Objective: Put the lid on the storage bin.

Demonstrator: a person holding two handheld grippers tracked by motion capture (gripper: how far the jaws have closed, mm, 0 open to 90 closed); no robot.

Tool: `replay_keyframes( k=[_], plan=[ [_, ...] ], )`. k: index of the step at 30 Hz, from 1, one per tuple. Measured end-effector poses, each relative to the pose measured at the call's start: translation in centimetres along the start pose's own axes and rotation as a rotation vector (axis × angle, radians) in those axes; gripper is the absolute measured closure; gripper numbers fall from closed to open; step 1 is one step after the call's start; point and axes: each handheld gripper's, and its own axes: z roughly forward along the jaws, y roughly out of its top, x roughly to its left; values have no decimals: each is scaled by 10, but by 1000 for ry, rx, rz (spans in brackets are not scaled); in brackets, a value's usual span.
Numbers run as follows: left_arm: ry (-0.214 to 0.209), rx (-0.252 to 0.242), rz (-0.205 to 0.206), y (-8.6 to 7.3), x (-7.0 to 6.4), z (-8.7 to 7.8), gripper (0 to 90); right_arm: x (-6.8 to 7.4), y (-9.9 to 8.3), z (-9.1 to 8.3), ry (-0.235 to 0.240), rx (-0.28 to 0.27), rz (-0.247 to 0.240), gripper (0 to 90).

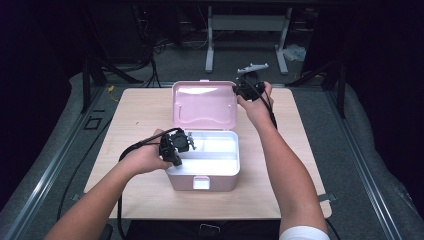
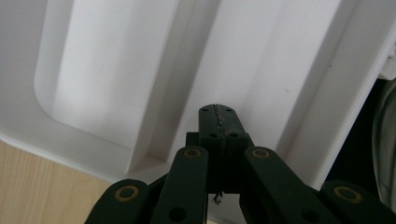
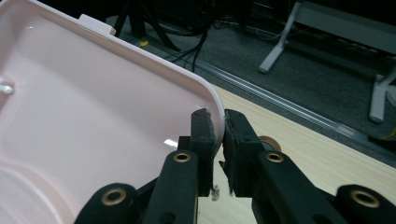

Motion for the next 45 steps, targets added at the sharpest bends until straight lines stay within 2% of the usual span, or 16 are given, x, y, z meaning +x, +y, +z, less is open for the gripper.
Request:
replay_keyframes(
  k=[11, 15, 20, 25, 29, 30, 35, 41, 42, 45],
  plan=[
    [-4, -9, -4, -1, 1, 0, 900, -5, 7, -29, 105, -42, -50, 841],
    [-10, -23, -13, -3, 1, 0, 900, -3, 8, -43, 128, -62, -89, 843],
    [-9, -26, -11, -3, 1, 0, 900, 4, 6, -62, 137, -98, -136, 847],
    [-1, -24, -4, -3, 0, 0, 900, 16, -1, -83, 126, -138, -188, 851],
    [28, -29, 13, -4, -4, 0, 900, 29, -10, -101, 106, -168, -243, 848],
    [40, -36, -1, -5, -6, 0, 900, 31, -12, -105, 104, -170, -250, 848],
    [71, -51, 10, -7, -10, 0, 900, 46, -29, -128, 91, -188, -305, 855],
    [117, -59, 29, -8, -16, 0, 900, 55, -40, -141, 98, -186, -336, 852],
    [108, -64, 36, -10, -15, -1, 900, 55, -40, -142, 98, -186, -337, 852],
    [91, -105, 0, -15, -13, -7, 900, 56, -43, -144, 103, -189, -338, 850]
  ],
)
